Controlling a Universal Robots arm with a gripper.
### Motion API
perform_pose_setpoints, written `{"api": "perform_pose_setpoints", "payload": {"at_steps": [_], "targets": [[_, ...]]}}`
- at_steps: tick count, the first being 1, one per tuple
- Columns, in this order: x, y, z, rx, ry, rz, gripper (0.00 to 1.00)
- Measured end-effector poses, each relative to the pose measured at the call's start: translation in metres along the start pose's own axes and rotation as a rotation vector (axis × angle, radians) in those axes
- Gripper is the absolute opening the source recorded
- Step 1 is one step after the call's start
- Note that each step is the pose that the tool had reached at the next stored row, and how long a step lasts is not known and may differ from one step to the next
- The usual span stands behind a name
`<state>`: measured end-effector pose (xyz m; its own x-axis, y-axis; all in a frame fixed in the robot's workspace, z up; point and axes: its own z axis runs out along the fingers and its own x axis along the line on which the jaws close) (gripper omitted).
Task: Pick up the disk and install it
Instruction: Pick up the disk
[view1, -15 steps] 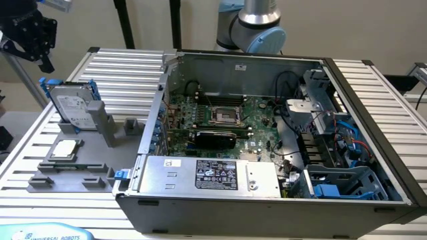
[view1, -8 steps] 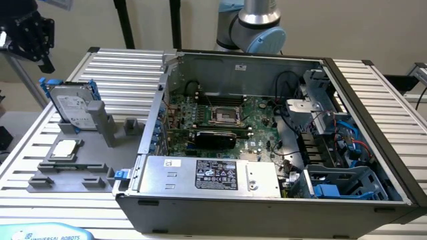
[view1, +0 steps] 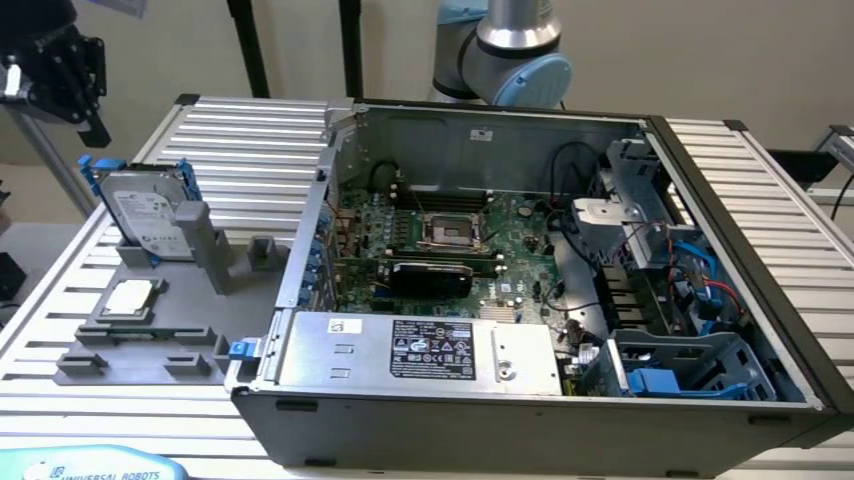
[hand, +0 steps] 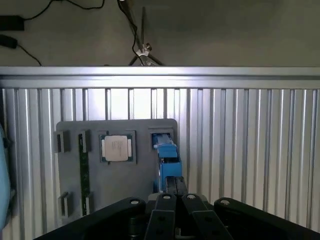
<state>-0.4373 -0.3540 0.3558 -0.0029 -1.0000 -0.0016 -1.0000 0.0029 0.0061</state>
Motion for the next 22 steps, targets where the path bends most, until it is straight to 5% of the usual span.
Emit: {"api": "perform_pose_setpoints", "payload": {"at_steps": [4,15,22], "targets": [[0.000,-0.0002,0.0006,0.0009,0.0000,-0.005,0.12],[0.000,-0.0005,0.0092,0.0010,-0.0001,0.003,0.54],[0.000,-0.0007,0.0218,0.0010,-0.0003,0.042,0.54]]}}
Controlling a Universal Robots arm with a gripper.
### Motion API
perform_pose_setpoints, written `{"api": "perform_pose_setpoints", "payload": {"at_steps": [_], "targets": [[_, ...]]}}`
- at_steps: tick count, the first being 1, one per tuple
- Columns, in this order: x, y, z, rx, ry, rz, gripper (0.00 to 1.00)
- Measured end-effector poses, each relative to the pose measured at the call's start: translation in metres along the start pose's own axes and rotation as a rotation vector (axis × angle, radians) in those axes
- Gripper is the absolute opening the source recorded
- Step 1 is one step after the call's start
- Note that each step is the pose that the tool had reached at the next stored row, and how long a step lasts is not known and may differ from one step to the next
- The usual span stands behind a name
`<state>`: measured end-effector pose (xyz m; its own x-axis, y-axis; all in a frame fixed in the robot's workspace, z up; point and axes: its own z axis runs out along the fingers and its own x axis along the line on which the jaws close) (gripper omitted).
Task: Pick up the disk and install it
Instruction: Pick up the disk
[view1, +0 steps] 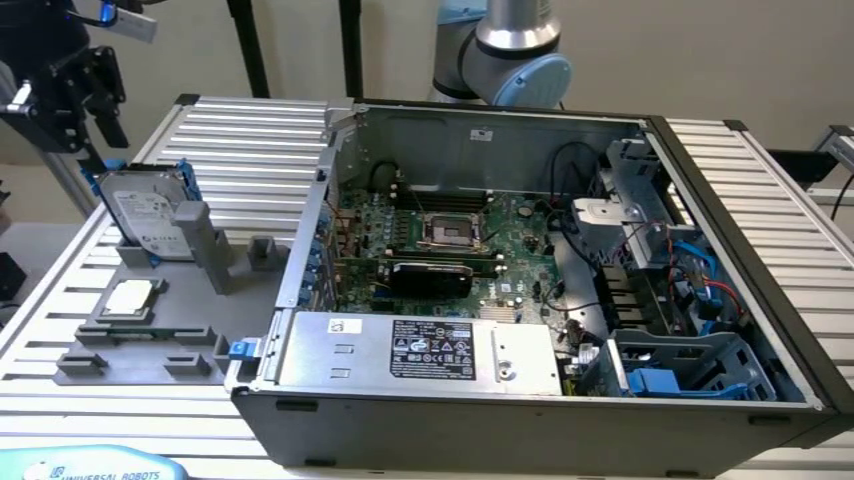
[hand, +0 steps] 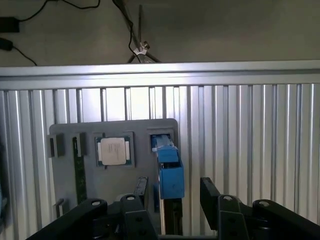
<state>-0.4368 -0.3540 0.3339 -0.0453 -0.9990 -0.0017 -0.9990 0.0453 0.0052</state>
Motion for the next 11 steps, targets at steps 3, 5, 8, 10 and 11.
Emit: {"api": "perform_pose_setpoints", "payload": {"at_steps": [3,5,8,10,11], "targets": [[0.000,0.0000,0.0056,0.0001,-0.0001,0.006,0.54],[0.000,-0.0001,0.0092,0.0001,-0.0001,0.006,0.54],[0.000,-0.0001,0.0146,0.0007,0.0000,-0.004,0.54],[0.000,-0.0001,0.0183,0.0007,0.0000,-0.011,0.54],[0.000,-0.0001,0.0199,0.0007,0.0001,-0.013,0.54]]}}
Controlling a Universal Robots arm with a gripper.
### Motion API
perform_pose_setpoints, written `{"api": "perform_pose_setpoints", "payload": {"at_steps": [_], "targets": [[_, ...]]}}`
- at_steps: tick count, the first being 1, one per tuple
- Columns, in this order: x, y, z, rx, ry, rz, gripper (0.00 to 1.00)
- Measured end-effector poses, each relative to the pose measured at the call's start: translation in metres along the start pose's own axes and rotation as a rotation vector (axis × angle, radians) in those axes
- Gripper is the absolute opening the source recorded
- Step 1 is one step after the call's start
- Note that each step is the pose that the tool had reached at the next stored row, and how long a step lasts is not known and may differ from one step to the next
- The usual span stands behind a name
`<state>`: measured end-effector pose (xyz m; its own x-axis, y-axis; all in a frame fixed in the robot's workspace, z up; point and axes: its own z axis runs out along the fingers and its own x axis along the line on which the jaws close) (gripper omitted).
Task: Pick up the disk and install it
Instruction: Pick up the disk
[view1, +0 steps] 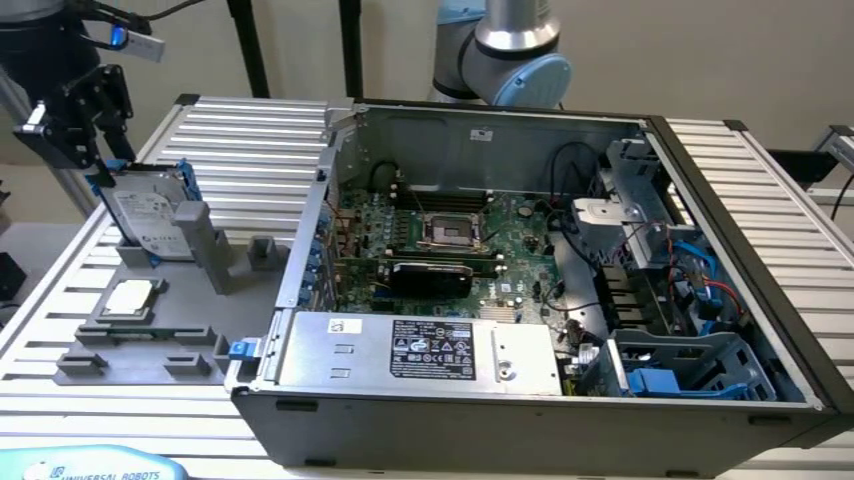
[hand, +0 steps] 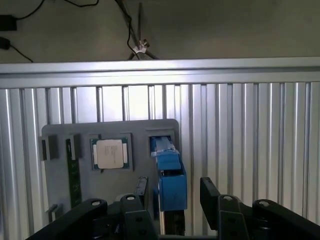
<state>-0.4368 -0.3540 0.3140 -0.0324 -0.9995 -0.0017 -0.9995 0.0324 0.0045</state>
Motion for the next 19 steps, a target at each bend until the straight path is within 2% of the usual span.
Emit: {"api": "perform_pose_setpoints", "payload": {"at_steps": [5,9,11,19], "targets": [[0.000,0.0000,0.0044,0.0004,-0.0001,0.000,0.54],[0.000,0.0000,0.0106,0.0087,-0.0003,-0.001,0.54],[0.000,-0.0001,0.0137,0.0109,-0.0004,-0.001,0.54],[0.002,-0.0001,0.0198,0.0109,-0.0004,-0.001,0.54]]}}
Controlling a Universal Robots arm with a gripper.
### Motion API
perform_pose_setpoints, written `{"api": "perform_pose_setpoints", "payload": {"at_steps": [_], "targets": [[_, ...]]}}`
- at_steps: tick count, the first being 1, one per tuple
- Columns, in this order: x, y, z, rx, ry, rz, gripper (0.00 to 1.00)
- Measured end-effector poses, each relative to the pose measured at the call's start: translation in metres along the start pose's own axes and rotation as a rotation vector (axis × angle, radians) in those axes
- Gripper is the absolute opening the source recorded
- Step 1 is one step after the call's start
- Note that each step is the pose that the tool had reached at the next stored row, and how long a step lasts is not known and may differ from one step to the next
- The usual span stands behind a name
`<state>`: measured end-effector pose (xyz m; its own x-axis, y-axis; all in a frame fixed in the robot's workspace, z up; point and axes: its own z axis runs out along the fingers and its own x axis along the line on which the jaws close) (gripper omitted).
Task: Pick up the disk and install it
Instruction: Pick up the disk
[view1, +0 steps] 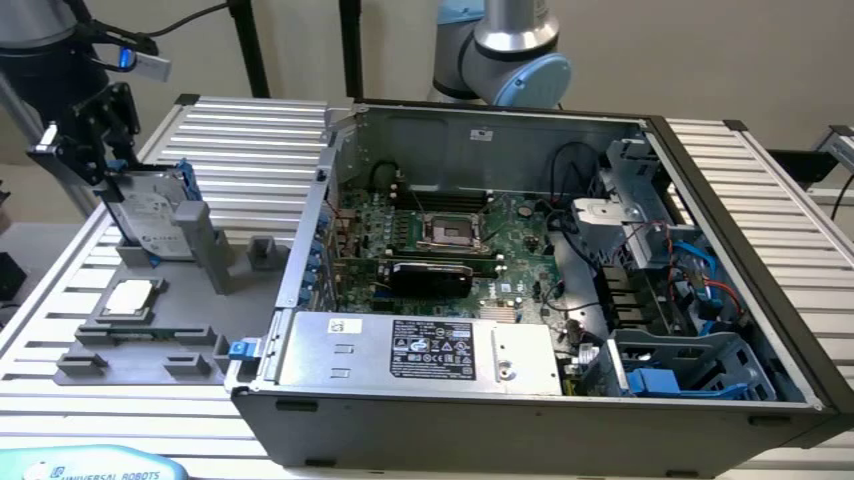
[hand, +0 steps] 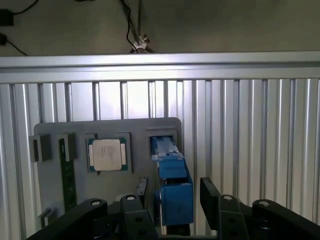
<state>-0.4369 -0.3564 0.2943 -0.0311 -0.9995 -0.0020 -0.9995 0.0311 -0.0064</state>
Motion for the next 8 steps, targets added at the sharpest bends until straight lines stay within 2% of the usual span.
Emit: {"api": "perform_pose_setpoints", "payload": {"at_steps": [8], "targets": [[0.0011,0.0017,0.0071,-0.0001,-0.0003,0.000,0.54]]}}
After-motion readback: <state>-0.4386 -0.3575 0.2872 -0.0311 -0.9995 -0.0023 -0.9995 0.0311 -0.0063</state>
